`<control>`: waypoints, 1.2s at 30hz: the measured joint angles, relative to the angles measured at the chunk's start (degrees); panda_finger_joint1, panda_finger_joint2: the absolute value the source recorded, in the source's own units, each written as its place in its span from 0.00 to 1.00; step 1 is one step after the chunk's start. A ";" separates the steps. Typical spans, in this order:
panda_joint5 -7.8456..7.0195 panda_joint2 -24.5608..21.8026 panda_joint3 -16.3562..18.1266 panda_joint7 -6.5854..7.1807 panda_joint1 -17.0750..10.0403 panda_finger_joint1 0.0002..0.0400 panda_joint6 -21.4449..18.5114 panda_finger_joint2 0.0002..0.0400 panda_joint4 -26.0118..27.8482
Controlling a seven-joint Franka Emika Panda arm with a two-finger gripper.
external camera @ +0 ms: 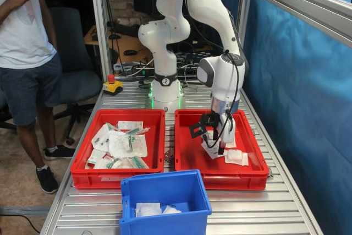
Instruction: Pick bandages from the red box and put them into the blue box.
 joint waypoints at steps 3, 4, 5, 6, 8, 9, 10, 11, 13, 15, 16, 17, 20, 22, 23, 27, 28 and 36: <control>0.00 0.02 0.00 0.00 0.00 1.00 0.20 1.00 0.05; 0.00 0.02 0.00 0.00 0.00 1.00 0.25 1.00 0.06; 0.00 0.02 0.00 0.00 0.00 1.00 0.28 1.00 0.08; 0.00 0.02 0.00 0.00 0.00 1.00 0.32 1.00 0.10; 0.00 0.02 0.00 0.00 0.03 1.00 0.37 1.00 0.14; 0.00 0.03 0.00 0.00 0.06 1.00 0.42 1.00 0.17; 0.00 0.03 0.00 0.00 0.07 1.00 0.44 1.00 0.19; 0.00 0.09 0.00 0.00 0.14 1.00 0.48 1.00 0.29; 0.00 0.23 0.00 0.00 0.27 1.00 0.51 1.00 0.44; 0.00 0.47 0.00 0.00 0.41 1.00 0.54 1.00 0.66; 0.00 0.80 0.00 0.00 0.58 1.00 0.58 1.00 0.93; 0.00 0.99 0.00 0.00 0.67 1.00 0.59 1.00 1.07; 0.00 1.68 0.00 0.00 0.97 1.00 0.62 1.00 1.57; 0.00 2.19 0.00 0.00 1.16 1.00 0.64 1.00 1.93; 0.00 2.70 0.00 0.00 1.35 1.00 0.66 1.00 2.26; 0.00 3.53 0.00 0.00 1.76 1.00 0.68 1.00 2.68; 0.00 3.86 0.00 0.00 2.00 1.00 0.68 1.00 2.80; 0.00 4.79 0.00 0.00 3.29 1.00 0.68 1.00 3.22</control>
